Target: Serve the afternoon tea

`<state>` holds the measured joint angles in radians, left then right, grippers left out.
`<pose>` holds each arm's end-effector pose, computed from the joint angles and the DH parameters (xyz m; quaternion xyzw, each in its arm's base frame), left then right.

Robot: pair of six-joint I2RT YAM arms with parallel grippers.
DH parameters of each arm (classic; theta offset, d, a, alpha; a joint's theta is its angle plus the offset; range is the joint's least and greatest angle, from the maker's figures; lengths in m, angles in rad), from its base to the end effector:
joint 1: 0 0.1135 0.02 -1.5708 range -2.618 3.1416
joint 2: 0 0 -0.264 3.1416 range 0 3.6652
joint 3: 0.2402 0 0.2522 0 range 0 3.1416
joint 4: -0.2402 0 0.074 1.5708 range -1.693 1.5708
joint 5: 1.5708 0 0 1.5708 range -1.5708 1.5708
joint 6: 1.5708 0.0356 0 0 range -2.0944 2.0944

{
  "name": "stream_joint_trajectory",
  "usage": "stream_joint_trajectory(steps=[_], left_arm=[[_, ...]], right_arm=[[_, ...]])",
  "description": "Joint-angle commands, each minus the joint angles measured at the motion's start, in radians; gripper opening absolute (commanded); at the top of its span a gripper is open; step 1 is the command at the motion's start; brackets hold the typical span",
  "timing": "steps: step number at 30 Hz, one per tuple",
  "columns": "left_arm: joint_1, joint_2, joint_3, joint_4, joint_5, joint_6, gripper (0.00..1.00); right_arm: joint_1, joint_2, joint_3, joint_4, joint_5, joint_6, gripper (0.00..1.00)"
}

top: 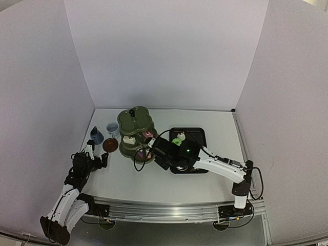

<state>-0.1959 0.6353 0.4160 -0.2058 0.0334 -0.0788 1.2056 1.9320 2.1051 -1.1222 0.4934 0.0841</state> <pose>0.1562 -0.0322 0.2302 0.0582 0.8383 -0.0881 0.5349 0.1606 0.3729 0.3761 -0.4277 0.8216 -0.0075 0.3768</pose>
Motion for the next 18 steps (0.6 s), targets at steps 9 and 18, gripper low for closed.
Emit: stream_joint_trajectory(steps=[9,18], left_arm=[[0.005,0.004,-0.011,0.039,0.019,-0.006,0.99],[0.004,0.006,-0.012,0.039,0.016,-0.003,0.99]], right_arm=[[-0.221,-0.286,-0.333,0.032,-0.024,0.251,0.37],[-0.396,-0.251,-0.41,0.037,-0.094,0.231,0.38]])
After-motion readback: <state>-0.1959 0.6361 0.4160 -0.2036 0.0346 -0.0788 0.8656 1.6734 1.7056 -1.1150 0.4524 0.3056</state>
